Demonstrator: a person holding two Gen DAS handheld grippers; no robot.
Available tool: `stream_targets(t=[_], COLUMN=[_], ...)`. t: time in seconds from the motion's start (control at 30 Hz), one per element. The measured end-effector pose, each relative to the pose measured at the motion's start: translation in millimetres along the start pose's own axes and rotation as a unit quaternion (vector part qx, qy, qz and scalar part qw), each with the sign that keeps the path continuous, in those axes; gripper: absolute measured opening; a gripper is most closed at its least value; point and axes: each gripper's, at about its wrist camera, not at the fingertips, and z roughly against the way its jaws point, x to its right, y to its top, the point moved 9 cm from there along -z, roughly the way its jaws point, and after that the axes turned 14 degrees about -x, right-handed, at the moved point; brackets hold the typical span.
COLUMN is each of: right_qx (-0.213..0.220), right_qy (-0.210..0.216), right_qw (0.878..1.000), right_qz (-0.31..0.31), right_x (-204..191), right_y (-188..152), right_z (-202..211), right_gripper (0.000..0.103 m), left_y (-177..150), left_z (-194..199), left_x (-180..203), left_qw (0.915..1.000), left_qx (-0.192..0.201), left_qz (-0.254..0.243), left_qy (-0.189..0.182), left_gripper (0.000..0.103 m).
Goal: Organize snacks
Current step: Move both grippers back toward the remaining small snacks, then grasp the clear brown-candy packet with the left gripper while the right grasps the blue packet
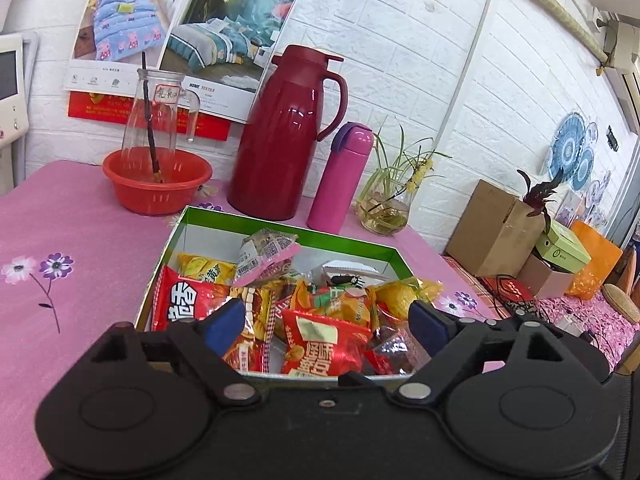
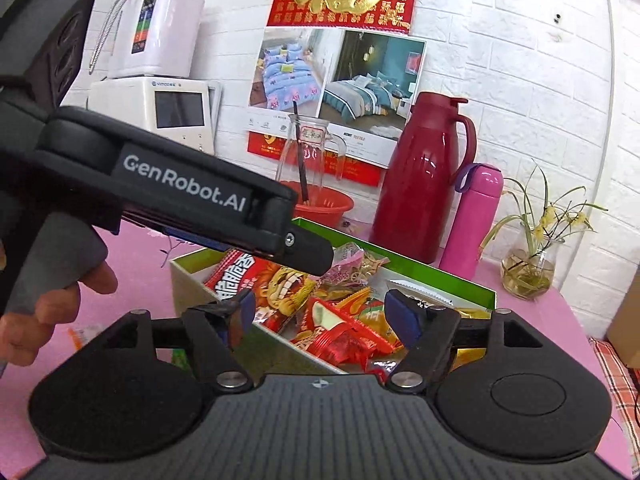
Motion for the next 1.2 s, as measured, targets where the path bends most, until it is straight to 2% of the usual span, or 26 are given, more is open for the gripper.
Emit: stream_targets(t=[0.17, 0.33, 0.5, 0.6, 0.77, 1.0, 1.1, 1.13, 1.2], right_qx=[-0.005, 0.002, -0.026, -0.06, -0.097, -0.103, -0.11, -0.113, -0.122], right_qy=[0.016, 0.033, 0.074, 0.092, 0.061, 0.073, 0.055, 0.047, 0.034], right_qw=[1.0, 0.998, 0.992, 0.987, 0.99, 0.99, 0.991, 0.991, 0.99], right_qz=[-0.011, -0.054, -0.103, -0.114, -0.077, -0.062, -0.058, -0.058, -0.066], right_x=[-9, -7, -4, -10, -26, -44, -45, -44, -40], right_y=[-10, -27, -59, -81, -105, -117, -117, -115, -113], right_z=[23, 54, 70, 69, 66, 73, 69, 64, 55], right_gripper=[0.103, 0.103, 0.103, 0.103, 0.103, 0.103, 0.103, 0.103, 0.103], left_y=[-16, -36, -65, -89, -127, -171, -180, -181, -183], left_z=[14, 42, 62, 66, 72, 80, 72, 69, 65], left_x=[7, 2, -3, -6, -10, 3, 11, 13, 13], left_qw=[0.9999, 0.9999, 0.9997, 0.9993, 0.9985, 0.9968, 0.9958, 0.9959, 0.9967], left_qx=[-0.01, -0.012, -0.021, -0.036, -0.055, -0.075, -0.083, -0.083, -0.079], left_qz=[-0.004, 0.001, -0.009, -0.005, -0.002, -0.003, -0.002, -0.001, 0.0], left_qy=[0.0, 0.005, 0.007, -0.002, -0.004, -0.027, -0.038, -0.036, -0.021], left_gripper=[0.1, 0.102, 0.103, 0.103, 0.103, 0.103, 0.097, 0.093, 0.091])
